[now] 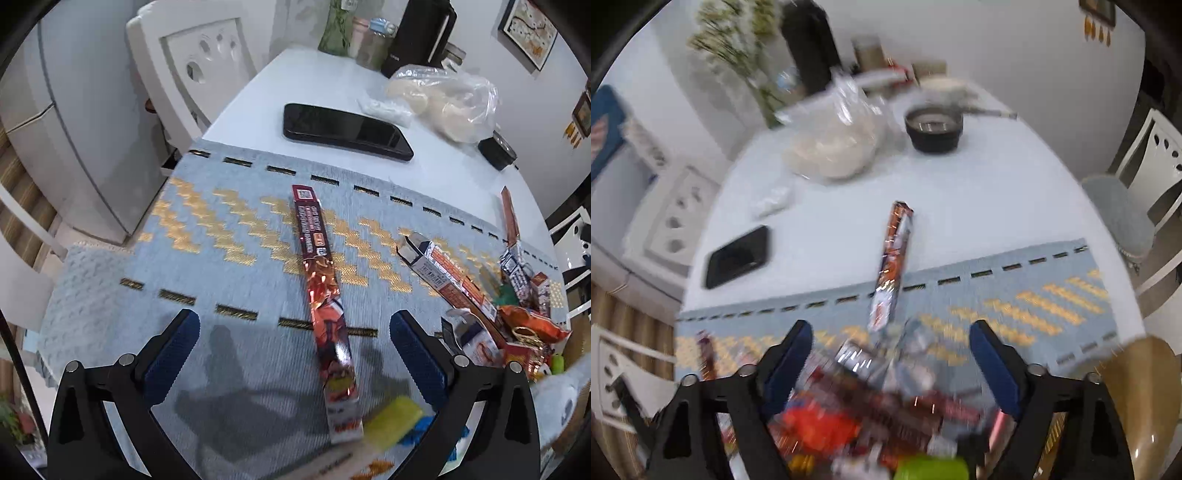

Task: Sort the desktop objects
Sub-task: 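Grasp the long red snack box with the left gripper and lift it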

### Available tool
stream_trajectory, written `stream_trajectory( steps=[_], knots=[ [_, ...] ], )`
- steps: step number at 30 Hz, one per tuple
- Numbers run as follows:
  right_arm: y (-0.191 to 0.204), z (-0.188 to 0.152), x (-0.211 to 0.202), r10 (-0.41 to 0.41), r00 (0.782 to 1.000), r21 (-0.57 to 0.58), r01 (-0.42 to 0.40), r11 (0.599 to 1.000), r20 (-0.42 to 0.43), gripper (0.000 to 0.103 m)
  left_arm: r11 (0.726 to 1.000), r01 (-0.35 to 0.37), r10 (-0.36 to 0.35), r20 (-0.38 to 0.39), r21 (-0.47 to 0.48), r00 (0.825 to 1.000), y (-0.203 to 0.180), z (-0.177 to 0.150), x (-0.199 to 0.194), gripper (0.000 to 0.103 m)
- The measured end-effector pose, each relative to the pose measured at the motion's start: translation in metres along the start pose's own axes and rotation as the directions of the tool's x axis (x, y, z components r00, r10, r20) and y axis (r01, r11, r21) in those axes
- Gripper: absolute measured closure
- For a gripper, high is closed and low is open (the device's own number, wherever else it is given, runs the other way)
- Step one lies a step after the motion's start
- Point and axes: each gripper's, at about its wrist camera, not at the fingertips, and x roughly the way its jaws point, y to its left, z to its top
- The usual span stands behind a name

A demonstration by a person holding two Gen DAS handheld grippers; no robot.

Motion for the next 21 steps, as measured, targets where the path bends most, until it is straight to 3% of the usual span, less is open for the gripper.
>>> stream_trajectory(
  steps=[6, 10, 12, 13, 14, 15, 17, 18, 21],
  knots=[
    [0.004, 0.029, 0.070, -0.006, 0.995, -0.023, 0.004, 1.000, -0.095, 0.024, 0.999, -0.033, 0.033, -0.001, 0.041, 0.999, -0.010, 0.000, 0.015, 0.000],
    [0.015, 0.033, 0.097, -0.074, 0.990, -0.068, 0.066, 0.995, -0.122, 0.027, 0.996, -0.062, 0.061, 0.020, 0.057, 0.998, -0.014, 0.002, 0.020, 0.003],
    [0.018, 0.031, 0.108, -0.110, 0.984, -0.087, 0.098, 0.991, -0.139, 0.043, 0.988, -0.107, 0.104, 0.036, 0.107, 0.994, -0.021, 0.002, 0.021, 0.017],
    [0.020, 0.030, 0.112, -0.125, 0.980, -0.098, 0.111, 0.989, -0.154, 0.048, 0.987, -0.095, 0.089, 0.047, 0.128, 0.995, -0.023, 0.003, 0.019, 0.030],
    [0.021, 0.028, 0.116, -0.134, 0.976, -0.106, 0.117, 0.987, -0.169, 0.059, 0.986, -0.092, 0.085, 0.054, 0.141, 0.995, -0.026, 0.004, 0.018, 0.048],
    [0.021, 0.026, 0.121, -0.137, 0.973, -0.109, 0.118, 0.987, -0.184, 0.072, 0.985, -0.082, 0.075, 0.051, 0.152, 0.996, -0.027, 0.005, 0.016, 0.054],
    [0.022, 0.023, 0.123, -0.137, 0.973, -0.112, 0.118, 0.987, -0.185, 0.080, 0.986, -0.074, 0.068, 0.044, 0.150, 0.997, -0.026, 0.009, 0.015, 0.083],
    [0.022, 0.022, 0.120, -0.135, 0.976, -0.115, 0.116, 0.987, -0.173, 0.086, 0.989, -0.058, 0.053, 0.037, 0.135, 0.998, -0.023, 0.011, 0.015, 0.084],
    [0.023, 0.025, 0.106, -0.063, 0.987, -0.105, 0.048, 0.993, -0.149, 0.086, 0.997, 0.020, -0.021, 0.019, 0.068, 1.000, -0.012, 0.015, 0.011, 0.087]
  ],
)
